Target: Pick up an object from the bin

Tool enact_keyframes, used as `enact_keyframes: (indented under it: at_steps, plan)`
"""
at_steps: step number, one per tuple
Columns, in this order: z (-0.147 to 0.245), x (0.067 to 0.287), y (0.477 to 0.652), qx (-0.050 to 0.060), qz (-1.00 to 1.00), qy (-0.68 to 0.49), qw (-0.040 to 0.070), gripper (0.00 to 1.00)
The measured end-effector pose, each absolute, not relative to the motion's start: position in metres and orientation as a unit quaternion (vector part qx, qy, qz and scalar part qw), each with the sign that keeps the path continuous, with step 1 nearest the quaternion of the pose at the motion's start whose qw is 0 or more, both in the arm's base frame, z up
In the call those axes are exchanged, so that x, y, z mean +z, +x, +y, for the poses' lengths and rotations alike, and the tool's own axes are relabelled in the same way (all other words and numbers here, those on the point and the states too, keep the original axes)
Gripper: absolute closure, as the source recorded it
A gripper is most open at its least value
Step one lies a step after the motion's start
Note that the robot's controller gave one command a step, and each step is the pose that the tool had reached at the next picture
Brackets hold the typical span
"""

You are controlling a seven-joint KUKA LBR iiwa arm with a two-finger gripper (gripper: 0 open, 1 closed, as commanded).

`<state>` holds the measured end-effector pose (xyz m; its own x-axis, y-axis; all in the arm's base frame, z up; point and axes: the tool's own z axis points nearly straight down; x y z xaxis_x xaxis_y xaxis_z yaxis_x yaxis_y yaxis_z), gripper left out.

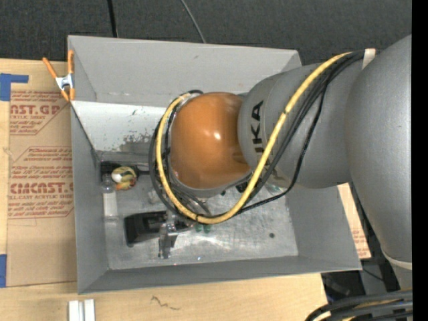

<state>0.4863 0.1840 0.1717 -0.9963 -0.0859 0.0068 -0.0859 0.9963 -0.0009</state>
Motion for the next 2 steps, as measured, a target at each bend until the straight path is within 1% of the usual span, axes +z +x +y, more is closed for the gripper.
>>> enact_keyframes:
  at_steps: [1,2]
  plan:
    - [0.206,0.13,0.491,-0.001,-0.996,0.09,-0.004,0.0]
    - [0.218,0.086,0.515,0.002,-1.0,-0.021,0.008,1.0]
